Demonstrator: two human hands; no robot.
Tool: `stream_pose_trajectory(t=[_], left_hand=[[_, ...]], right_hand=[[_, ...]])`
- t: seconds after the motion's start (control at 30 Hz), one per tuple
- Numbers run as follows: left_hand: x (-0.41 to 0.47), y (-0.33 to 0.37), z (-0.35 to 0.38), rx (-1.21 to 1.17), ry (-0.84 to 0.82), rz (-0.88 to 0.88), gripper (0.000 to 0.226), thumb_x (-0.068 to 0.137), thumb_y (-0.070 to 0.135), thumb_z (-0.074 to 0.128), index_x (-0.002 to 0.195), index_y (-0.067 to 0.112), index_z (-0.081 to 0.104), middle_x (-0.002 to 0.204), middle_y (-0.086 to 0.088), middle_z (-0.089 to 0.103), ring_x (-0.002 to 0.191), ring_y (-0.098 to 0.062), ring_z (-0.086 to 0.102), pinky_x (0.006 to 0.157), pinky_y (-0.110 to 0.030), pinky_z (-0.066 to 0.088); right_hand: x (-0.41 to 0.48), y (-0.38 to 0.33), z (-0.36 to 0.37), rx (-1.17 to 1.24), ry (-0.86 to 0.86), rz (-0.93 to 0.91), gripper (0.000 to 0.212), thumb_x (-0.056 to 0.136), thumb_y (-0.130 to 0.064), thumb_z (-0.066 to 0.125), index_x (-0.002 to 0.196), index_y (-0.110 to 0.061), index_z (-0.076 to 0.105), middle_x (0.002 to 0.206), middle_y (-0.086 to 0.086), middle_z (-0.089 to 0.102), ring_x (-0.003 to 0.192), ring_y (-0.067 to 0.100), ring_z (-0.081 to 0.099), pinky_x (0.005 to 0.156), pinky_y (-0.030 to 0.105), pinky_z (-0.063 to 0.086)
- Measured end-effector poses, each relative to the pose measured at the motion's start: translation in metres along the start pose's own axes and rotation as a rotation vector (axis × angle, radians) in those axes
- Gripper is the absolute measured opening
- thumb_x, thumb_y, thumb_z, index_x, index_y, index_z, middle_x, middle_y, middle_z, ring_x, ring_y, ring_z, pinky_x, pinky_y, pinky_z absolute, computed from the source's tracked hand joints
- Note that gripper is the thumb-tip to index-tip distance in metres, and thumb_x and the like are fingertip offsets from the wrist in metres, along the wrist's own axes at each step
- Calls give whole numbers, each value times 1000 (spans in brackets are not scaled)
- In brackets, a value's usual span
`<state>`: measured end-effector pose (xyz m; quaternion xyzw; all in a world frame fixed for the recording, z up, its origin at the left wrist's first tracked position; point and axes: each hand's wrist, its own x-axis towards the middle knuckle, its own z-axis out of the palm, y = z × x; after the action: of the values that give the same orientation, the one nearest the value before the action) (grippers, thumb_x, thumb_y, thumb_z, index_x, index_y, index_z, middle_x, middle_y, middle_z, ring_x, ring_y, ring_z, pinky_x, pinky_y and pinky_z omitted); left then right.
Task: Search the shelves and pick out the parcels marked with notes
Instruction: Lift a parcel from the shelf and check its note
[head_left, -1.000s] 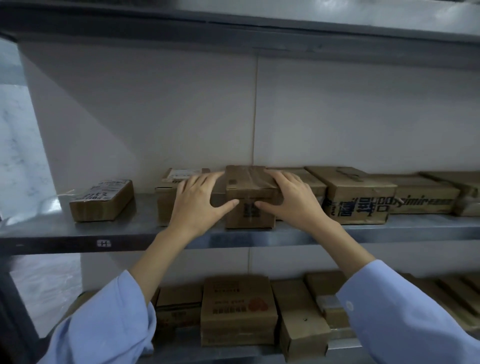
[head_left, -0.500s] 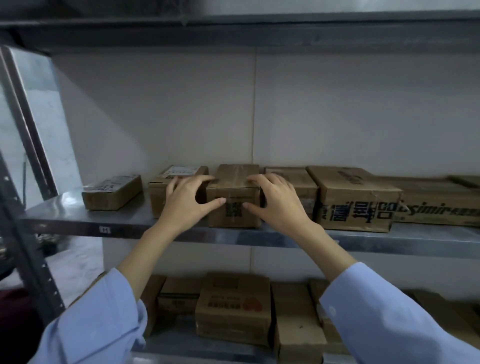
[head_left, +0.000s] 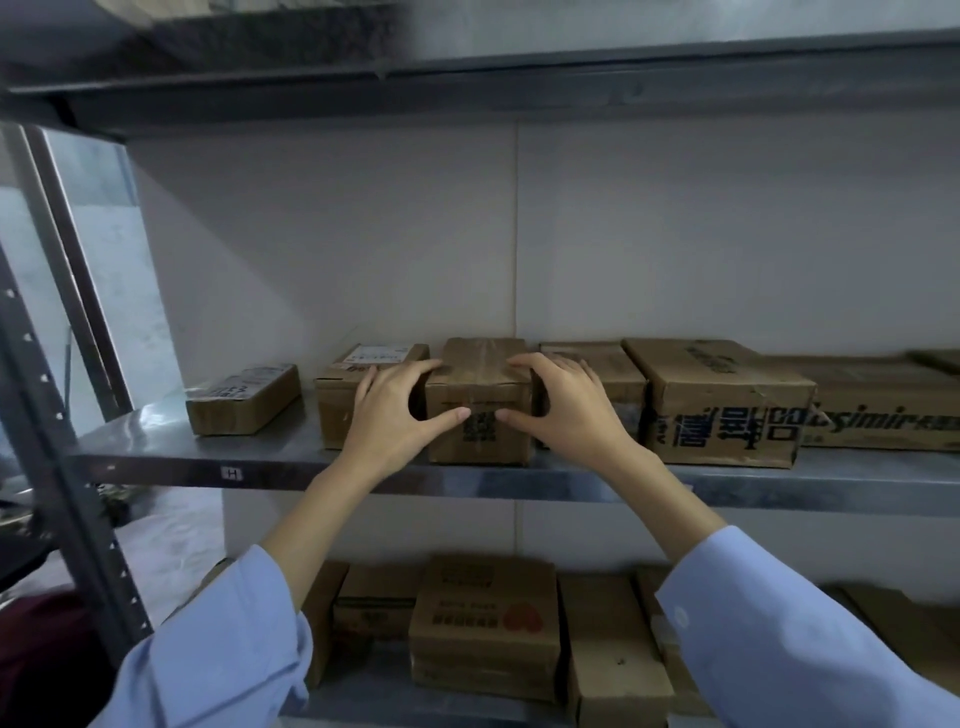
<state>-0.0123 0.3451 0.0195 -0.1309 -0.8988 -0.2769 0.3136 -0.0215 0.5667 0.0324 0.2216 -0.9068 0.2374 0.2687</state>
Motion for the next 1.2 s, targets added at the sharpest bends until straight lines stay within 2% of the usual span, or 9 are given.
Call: stream_pose_trajectory(t=[0.17, 0.33, 0.43, 0.77, 0.83, 0.93, 1.0, 1.1, 1.2], left_hand=[[-2, 9, -8, -191, 65, 20, 66, 77, 45, 77, 135, 26, 52, 133, 5, 56, 125, -14, 48, 106, -34, 40], [5, 20, -18, -301, 122, 78, 67, 78, 37, 78, 137, 26, 48, 131, 16, 53, 118, 3, 47, 93, -6, 33], [6, 25, -23, -369, 120, 62, 66, 77, 35, 79, 136, 27, 49, 130, 15, 55, 121, -1, 49, 101, -21, 41], [1, 25, -26, -643, 29, -135, 58, 72, 61, 67, 124, 38, 56, 134, 10, 57, 128, -19, 51, 108, -50, 41], [1, 26, -28, -643, 11, -129, 63, 71, 55, 70, 128, 38, 51, 139, 11, 51, 131, -21, 47, 111, -50, 38], [0, 26, -31, -620, 3, -104, 70, 80, 33, 76, 141, 32, 41, 150, 6, 41, 139, -22, 38, 115, -45, 31], [0, 26, -34, -613, -9, -98, 80, 82, 21, 77, 147, 28, 32, 155, 3, 35, 143, -21, 31, 118, -46, 26], [-2, 28, -37, -634, -41, -96, 91, 80, 14, 78, 150, 31, 23, 157, -1, 32, 145, -18, 28, 119, -51, 22], [-4, 30, -37, -647, -58, -85, 95, 79, 10, 78, 152, 31, 20, 157, 1, 31, 144, -18, 26, 118, -50, 24]], right_hand=[[-5, -8, -6, 240, 112, 10, 58, 80, -36, 78, 131, -29, 51, 128, -6, 59, 125, 16, 47, 104, 42, 44], [-6, -21, -16, 424, 178, 41, 60, 82, -30, 78, 135, -29, 49, 136, -11, 55, 128, 9, 48, 104, 30, 43], [-8, -30, -24, 524, 182, 90, 55, 87, -39, 71, 136, -28, 49, 135, -15, 54, 126, 4, 47, 98, 20, 40], [-11, -30, -21, 663, 196, 155, 37, 93, -29, 65, 127, -27, 52, 131, -9, 55, 123, 11, 52, 104, 35, 46], [-12, -31, -21, 662, 170, 135, 42, 92, -26, 66, 130, -28, 49, 137, -8, 51, 125, 10, 50, 103, 27, 45], [-12, -34, -24, 624, 150, 95, 51, 91, -18, 67, 136, -27, 45, 139, -14, 45, 115, -17, 44, 86, 1, 38], [-11, -34, -26, 610, 132, 79, 59, 90, -12, 68, 140, -27, 41, 141, -15, 43, 110, -27, 39, 84, -4, 36], [-10, -34, -26, 634, 102, 69, 74, 88, -5, 69, 146, -30, 32, 150, -7, 41, 130, -1, 42, 100, 13, 41], [-10, -34, -25, 651, 95, 56, 86, 86, 2, 68, 147, -38, 22, 145, -11, 42, 124, 3, 47, 87, 11, 48]])
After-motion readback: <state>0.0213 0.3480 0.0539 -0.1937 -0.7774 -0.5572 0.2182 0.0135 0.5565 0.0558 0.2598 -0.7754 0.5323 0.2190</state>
